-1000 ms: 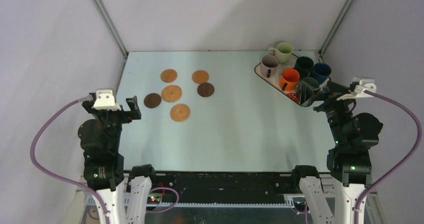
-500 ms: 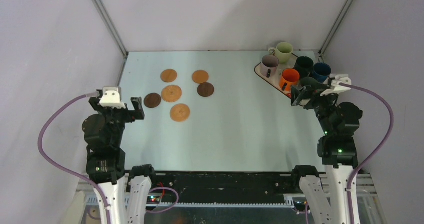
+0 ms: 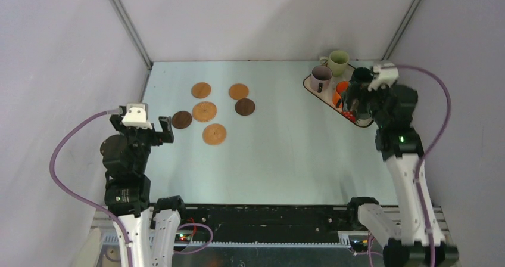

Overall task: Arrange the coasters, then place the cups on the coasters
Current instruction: Move the tray to the corner of the board.

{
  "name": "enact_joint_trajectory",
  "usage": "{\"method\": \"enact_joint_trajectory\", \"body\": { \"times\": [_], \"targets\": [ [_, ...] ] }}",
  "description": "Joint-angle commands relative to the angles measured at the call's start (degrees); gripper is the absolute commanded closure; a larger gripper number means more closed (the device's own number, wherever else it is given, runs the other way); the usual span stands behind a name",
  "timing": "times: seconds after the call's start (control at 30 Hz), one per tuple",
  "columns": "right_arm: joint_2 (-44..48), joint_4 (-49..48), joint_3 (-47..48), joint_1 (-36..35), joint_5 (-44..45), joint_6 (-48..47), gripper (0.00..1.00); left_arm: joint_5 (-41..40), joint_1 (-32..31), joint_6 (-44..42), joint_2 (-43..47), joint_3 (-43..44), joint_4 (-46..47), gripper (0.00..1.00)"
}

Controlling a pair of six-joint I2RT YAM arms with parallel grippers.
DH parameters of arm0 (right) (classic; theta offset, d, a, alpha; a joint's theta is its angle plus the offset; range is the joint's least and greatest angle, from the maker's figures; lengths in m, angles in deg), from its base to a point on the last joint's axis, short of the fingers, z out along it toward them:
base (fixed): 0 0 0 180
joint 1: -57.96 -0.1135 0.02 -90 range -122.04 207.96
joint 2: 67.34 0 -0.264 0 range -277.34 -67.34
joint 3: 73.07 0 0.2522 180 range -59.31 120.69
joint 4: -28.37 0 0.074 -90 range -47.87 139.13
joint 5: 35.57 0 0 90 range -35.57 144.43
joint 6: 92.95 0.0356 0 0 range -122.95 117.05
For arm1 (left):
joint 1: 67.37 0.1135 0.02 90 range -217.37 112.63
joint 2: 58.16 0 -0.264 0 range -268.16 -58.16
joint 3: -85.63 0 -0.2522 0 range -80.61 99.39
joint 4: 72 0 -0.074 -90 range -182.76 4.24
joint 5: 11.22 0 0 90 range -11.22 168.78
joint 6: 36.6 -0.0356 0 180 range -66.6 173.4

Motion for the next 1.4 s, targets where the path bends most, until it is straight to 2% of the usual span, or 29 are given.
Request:
{"method": "enact_joint_trajectory", "body": {
  "times": [0.0, 0.13, 0.27, 0.53, 0.73, 0.87, 1.17, 1.37],
  "targets": [
    [-12.87, 10.99, 10.89, -3.84, 3.51, -8.17, 0.03, 1.17, 0.55, -0.73, 0.6, -0.47, 2.41, 0.02],
    [-19.86, 9.7, 10.77, -6.31, 9.29, -11.35, 0.08, 0.45, 0.52, -0.81, 1.22, -0.68, 2.46, 0.02],
    [-24.59, 7.95, 6.66, -10.5, 18.54, -16.6, 0.11, 1.02, 0.53, -0.83, 1.25, -1.1, 2.78, 0.02],
    [-32.09, 8.82, 6.62, -10.34, 17.09, -20.13, 0.11, 1.15, 0.53, -1.07, 0.9, -1.18, 2.65, 0.02],
    [-41.6, 12.97, 13.82, -10.45, 17.48, -23.83, 0.11, 1.74, 0.54, -1.26, 0.2, -1.18, 2.41, 0.02],
    [-47.19, 11.75, 14.01, -10.73, 19.35, -24.14, 0.15, 2.12, 0.52, -1.41, -0.01, -1.21, 2.32, 0.02],
    [-51.89, 3.31, 9.9, -10.19, 23.31, -22.74, 0.18, 2.35, 0.58, -1.99, -0.03, -1.3, 1.97, 0.02],
    [-54.39, 1.26, 8.46, -8.9, 22.85, -22.8, 0.18, 1.83, 0.72, -2.01, 0.35, -1.18, 1.93, 0.02]
  ]
}}
